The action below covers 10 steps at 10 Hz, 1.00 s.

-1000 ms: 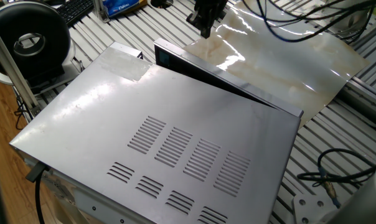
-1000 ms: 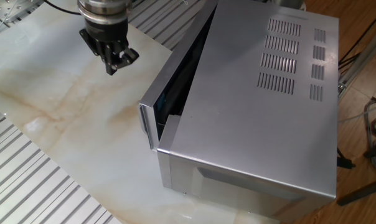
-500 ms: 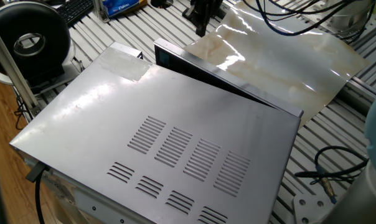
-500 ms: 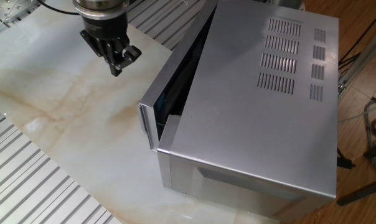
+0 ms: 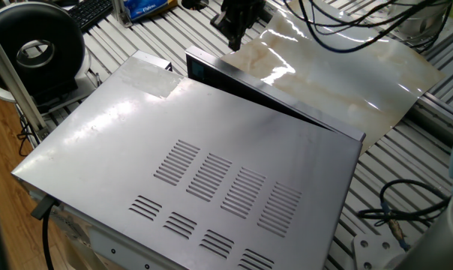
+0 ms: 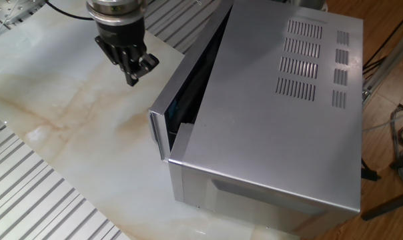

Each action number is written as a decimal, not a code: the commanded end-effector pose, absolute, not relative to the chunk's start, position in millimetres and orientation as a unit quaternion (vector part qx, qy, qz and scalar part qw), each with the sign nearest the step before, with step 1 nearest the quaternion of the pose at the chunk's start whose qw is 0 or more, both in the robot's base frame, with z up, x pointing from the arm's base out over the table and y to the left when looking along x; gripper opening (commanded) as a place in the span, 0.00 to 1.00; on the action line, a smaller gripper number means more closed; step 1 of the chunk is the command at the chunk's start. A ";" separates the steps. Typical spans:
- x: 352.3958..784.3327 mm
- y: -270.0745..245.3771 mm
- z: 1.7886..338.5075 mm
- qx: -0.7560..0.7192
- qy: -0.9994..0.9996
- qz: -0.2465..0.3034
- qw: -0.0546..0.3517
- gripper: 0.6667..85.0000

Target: Close the microwave door

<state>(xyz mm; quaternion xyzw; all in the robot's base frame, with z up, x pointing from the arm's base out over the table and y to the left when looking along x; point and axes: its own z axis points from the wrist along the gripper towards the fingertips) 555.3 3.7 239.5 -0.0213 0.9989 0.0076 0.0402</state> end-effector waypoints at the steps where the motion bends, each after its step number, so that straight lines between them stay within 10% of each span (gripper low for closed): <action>1: 548.8 22.5 235.9 -0.012 0.999 0.014 0.044 0.00; 10: 531.2 57.0 229.6 0.000 0.999 0.020 0.047 0.00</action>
